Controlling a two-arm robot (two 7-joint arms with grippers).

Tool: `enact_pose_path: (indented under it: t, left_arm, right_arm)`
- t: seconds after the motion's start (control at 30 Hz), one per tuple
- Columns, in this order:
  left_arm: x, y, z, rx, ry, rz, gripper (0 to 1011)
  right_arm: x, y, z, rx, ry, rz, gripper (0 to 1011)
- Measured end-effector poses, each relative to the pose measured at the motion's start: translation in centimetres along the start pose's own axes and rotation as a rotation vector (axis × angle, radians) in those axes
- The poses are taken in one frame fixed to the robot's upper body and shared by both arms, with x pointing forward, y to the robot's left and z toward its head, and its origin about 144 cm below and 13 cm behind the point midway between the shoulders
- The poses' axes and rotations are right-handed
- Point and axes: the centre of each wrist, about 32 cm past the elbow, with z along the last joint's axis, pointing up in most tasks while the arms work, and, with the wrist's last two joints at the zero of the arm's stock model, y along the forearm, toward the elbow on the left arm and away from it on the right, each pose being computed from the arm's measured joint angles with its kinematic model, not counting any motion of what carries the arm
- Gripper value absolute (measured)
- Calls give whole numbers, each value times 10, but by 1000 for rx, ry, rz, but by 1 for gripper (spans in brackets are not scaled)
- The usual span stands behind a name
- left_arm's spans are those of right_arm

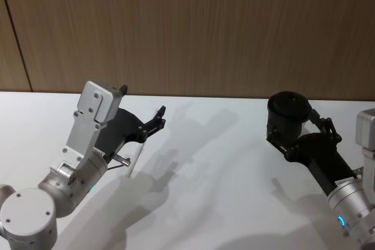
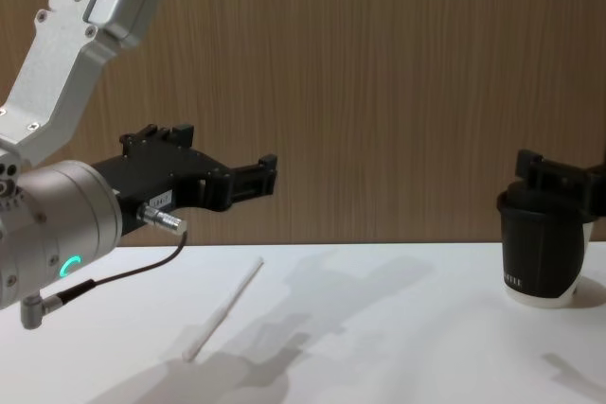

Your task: Pick up the straw with one hand, pass it to the other hand, and insert it into the cup.

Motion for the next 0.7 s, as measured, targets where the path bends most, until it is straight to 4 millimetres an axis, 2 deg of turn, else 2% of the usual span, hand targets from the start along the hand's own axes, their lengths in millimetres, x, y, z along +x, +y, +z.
enact_pose_path:
  t: [0.7]
  left_arm:
    - [0,0,0,0,0,0,1003]
  right_arm:
    - [0,0,0,0,0,0,1001]
